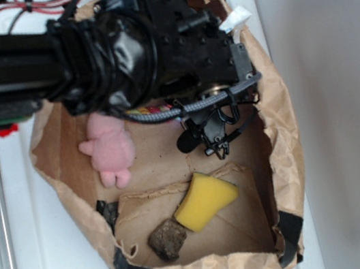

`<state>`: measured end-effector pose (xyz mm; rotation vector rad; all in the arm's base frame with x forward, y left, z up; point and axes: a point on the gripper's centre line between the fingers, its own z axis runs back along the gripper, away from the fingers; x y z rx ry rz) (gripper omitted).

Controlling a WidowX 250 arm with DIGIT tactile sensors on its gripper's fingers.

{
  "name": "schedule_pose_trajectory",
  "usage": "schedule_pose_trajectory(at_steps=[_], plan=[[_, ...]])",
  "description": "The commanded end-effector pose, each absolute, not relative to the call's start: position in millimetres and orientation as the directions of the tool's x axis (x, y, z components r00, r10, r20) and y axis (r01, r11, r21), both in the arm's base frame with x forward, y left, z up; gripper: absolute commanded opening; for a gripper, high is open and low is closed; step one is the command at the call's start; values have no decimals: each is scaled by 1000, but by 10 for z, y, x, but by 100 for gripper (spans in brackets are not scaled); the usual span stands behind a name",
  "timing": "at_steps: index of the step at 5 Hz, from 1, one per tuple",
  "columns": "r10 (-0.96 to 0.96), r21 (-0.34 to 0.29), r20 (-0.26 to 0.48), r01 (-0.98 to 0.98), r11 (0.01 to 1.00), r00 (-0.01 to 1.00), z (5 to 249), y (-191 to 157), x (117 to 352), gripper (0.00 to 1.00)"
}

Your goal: Grab the multicolored rope.

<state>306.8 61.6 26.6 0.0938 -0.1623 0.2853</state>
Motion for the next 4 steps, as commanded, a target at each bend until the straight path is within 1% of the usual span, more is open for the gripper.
schedule_pose_trajectory(at_steps=[1, 2, 3, 4], plan=[[193, 89, 319, -232, 969, 928, 876, 746, 2883, 0], [169, 101, 330, -212, 972, 929, 985, 768, 2786, 0], [23, 101, 347, -62, 993, 938, 1137, 800, 2656, 0], [-41, 81, 366, 12, 997, 930, 1325, 691, 2691, 0]])
